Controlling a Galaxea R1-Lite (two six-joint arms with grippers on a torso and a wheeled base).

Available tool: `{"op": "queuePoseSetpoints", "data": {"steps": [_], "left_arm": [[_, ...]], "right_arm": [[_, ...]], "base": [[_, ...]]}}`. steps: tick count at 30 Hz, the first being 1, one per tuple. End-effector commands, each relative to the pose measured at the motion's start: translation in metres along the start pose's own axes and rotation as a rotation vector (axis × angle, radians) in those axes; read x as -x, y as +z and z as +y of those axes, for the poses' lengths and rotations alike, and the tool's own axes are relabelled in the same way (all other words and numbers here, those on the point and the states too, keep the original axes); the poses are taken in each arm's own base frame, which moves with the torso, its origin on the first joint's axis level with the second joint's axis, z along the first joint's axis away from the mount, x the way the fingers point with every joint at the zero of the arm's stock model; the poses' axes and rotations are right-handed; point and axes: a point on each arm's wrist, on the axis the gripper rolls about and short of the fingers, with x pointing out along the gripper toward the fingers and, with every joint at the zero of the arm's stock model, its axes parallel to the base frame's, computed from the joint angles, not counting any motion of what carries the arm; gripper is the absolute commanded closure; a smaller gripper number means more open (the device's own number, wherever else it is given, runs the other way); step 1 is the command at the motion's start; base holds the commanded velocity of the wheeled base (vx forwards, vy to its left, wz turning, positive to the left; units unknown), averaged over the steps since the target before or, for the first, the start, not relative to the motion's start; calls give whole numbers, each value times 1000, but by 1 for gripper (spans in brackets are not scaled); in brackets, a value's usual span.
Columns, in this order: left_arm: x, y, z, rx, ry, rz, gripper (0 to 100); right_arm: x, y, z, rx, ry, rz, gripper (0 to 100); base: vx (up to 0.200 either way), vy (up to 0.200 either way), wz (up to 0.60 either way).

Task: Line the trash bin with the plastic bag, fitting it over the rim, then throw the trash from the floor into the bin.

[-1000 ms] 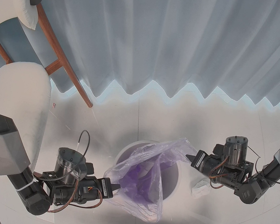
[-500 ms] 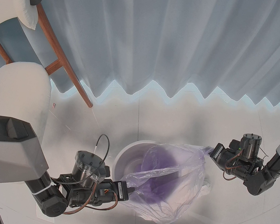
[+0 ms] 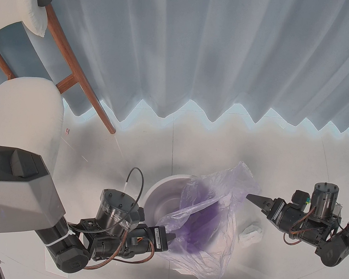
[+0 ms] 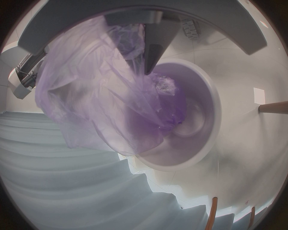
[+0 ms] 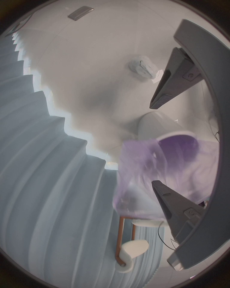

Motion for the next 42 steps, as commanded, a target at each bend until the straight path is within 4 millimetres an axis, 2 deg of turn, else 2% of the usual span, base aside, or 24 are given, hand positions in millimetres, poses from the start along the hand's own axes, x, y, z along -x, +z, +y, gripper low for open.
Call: {"op": "queuePoseSetpoints", "data": {"steps": [1, 4, 7, 12, 18, 28, 29, 32, 39, 42], "left_arm": [[3, -1, -7, -10, -17, -2, 100], [3, -2, -8, -13, -21, 3, 100], [2, -3, -10, -18, -24, -4, 100], [-1, -8, -13, -32, -2, -21, 100], [0, -7, -14, -33, 0, -29, 100], [-1, -8, -14, -33, 11, -39, 100], [-1, -8, -13, -31, 19, -43, 100], [2, -2, -10, -18, 38, -70, 100], [23, 16, 4, -8, 90, -128, 100], [23, 16, 15, -19, 160, -91, 100]], "right_arm": [[37, -9, 36, 74, 136, -11, 0], [42, -18, 43, 92, 168, 27, 0], [33, -31, 40, 145, 137, 99, 0], [14, -39, 28, 232, 40, 114, 0], [5, -45, 25, 266, 43, 125, 0], [-5, -56, 36, 301, 85, 130, 0], [-5, -55, 35, 301, 74, 122, 100], [-5, -48, 29, 286, 24, 81, 100], [4, -35, -2, 230, -99, 47, 100], [-2, -38, -16, 204, -147, 76, 100]], "base": [[0, 0, 0], [0, 0, 0], [0, 0, 0], [0, 0, 0], [0, 0, 0], [0, 0, 0], [0, 0, 0], [0, 0, 0], [0, 0, 0], [0, 0, 0]]}}
